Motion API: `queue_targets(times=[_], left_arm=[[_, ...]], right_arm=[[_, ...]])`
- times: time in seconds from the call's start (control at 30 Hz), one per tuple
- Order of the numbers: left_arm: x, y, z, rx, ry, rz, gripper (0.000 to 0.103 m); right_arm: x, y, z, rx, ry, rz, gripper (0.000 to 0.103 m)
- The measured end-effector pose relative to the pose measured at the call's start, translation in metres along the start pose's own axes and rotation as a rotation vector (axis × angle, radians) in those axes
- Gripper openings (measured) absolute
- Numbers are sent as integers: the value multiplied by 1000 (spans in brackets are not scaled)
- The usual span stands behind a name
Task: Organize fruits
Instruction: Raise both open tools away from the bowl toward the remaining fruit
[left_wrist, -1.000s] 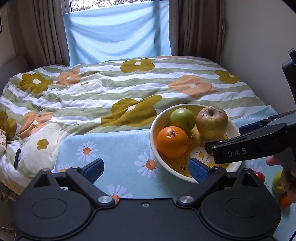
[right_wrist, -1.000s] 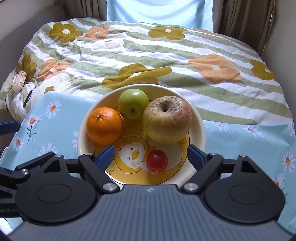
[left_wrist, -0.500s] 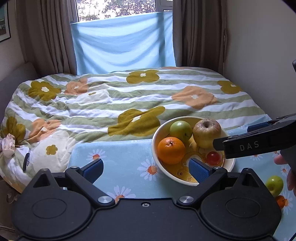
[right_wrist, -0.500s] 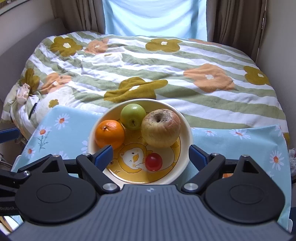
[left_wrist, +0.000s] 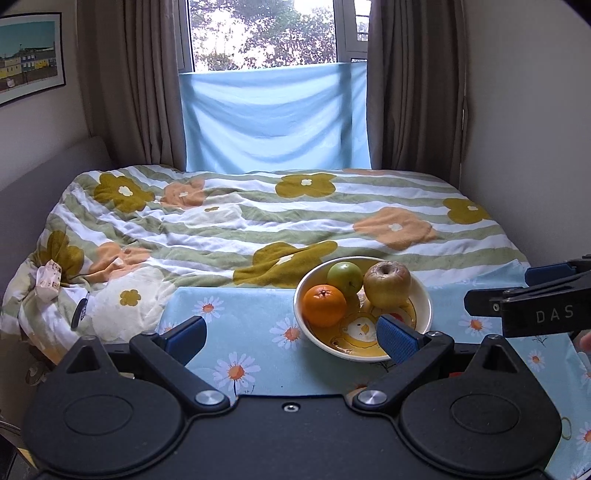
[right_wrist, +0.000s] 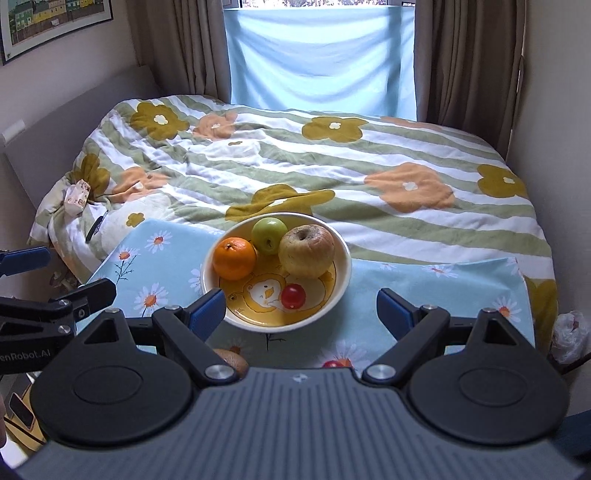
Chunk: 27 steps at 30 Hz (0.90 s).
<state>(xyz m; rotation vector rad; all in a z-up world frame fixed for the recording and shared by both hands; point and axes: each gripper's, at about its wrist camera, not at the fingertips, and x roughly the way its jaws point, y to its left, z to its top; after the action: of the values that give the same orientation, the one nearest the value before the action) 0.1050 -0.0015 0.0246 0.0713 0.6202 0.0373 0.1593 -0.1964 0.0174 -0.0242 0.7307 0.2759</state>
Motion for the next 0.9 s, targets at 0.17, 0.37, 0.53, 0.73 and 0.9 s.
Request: queue_targets(times=[0.17, 0.37, 0.53, 0.73, 0.9], left_arm=[[-31, -19, -13, -18, -37, 3, 100], [-51, -44, -30, -21, -63, 3, 100], [-45, -62, -48, -15, -49, -11, 100], [-20, -81, -69, 13, -3, -23, 100], [9, -96, -87, 35, 55, -57, 100]], right_arm=[[-34, -18, -27, 1, -15, -4, 103], [-61, -39, -64, 11, -15, -6, 103], [-65, -60, -98, 28, -6, -34, 103], [-51, -83, -137, 81, 24, -39, 103], [-30, -90, -159, 97, 50, -46, 102]])
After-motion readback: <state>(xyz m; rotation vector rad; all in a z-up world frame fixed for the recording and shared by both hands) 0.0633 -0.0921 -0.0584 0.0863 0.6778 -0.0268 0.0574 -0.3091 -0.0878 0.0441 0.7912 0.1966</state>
